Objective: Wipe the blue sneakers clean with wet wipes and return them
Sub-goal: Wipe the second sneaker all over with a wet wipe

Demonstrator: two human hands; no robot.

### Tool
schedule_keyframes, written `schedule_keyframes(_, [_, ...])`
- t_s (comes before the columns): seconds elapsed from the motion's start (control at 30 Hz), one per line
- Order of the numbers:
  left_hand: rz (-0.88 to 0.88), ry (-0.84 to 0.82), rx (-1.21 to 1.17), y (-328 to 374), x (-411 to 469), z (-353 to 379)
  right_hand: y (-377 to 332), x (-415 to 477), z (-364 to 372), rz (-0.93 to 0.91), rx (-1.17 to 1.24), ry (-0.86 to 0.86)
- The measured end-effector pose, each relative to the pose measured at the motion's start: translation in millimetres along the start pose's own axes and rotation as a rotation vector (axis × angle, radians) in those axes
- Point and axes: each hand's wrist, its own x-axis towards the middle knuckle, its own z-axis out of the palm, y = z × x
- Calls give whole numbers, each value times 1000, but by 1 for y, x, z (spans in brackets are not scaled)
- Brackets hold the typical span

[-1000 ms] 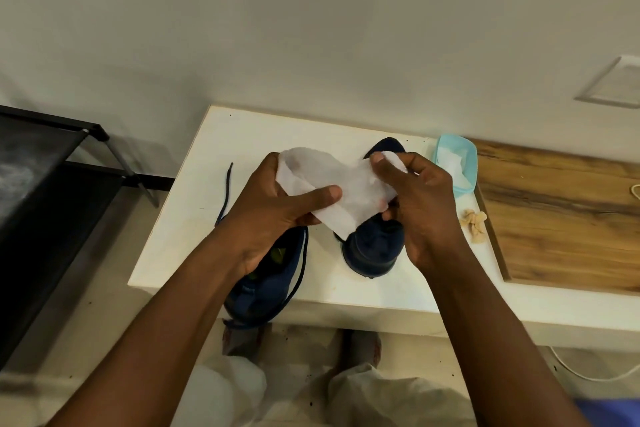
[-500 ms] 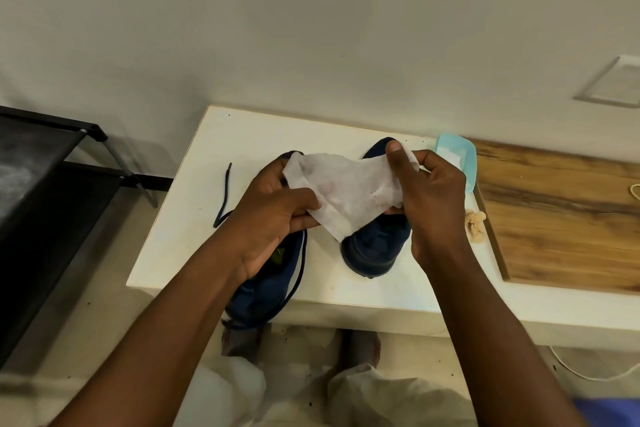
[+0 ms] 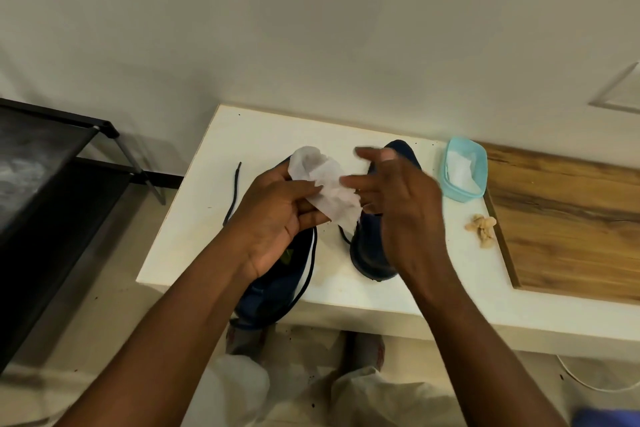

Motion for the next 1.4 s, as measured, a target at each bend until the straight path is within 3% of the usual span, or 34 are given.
schedule_keyframes(0.07, [-20,20,-51,0,0,0,-3,3,-7,4,87,136])
schedule_keyframes(0.17, [-28,55,-87,1,-1,-1,0,4,-15,-154,-113,208])
schedule_keyframes(0.27, [-18,25,-81,1,-1,2,12,0,-3,-131,-374,-41])
schedule_keyframes(0.33, [-40,-51,-104,0,-4,8,22,-6,11,-61,-404,-244])
schedule_keyframes(0.4, [-57,-98,-65,0,-4,9,29,-14,21,-82,-376,-334])
schedule_keyframes(0.53, [-122,-202,80,9,-8,1,38,-8,17,-136,-252,-90])
schedule_keyframes(0.7, [-159,106,446,30,-23,-15,42,3,0,286,146,106])
schedule_keyframes(0.8, [-190,262,641,34,-36,-28,34,3,-5,325,277,84])
schedule_keyframes(0.87, [-232,293,645,32,-40,-31,32,3,-3,323,273,66])
schedule_keyframes(1.07, [-400,212,56,17,-50,-9,40,1,10,186,60,-42])
schedule_keyframes(1.23, [-317,364,-417,0,-49,4,46,-2,18,96,-50,-103])
schedule_keyframes(1.4, [-261,529,-565,-14,-21,6,48,-3,18,64,-29,-85])
